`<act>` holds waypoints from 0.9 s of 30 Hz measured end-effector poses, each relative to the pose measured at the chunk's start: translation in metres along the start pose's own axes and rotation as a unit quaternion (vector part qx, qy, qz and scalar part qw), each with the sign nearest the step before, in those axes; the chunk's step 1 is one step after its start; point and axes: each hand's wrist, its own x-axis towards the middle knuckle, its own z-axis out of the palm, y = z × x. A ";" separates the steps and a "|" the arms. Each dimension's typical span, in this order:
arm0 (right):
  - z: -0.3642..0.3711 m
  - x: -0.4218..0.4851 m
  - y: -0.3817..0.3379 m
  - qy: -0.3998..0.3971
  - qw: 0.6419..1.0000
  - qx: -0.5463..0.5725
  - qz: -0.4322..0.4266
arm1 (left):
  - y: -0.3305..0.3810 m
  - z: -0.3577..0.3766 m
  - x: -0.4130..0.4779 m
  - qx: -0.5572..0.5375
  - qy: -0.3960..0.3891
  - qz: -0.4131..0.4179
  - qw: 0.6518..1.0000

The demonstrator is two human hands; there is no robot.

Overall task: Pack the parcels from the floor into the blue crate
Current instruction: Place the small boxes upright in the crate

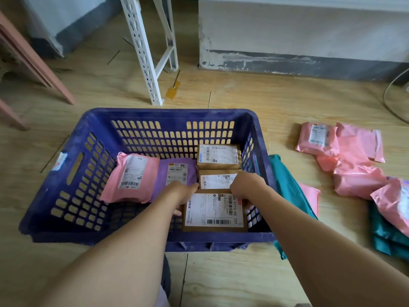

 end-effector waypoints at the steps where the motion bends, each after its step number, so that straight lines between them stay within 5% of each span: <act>1: 0.003 0.001 0.000 0.001 1.000 -0.025 0.000 | 0.001 0.002 -0.001 0.020 0.001 0.002 1.000; 9: 0.008 0.006 -0.001 0.001 0.997 -0.076 0.001 | 0.000 0.008 0.002 0.005 -0.034 -0.010 0.999; 13: 0.014 0.011 -0.006 -0.117 0.993 0.033 -0.007 | -0.003 0.017 0.004 -0.087 -0.124 -0.051 0.987; 27: 0.023 0.022 -0.008 0.012 0.998 -0.058 -0.002 | -0.002 0.017 0.026 0.003 -0.052 -0.012 0.999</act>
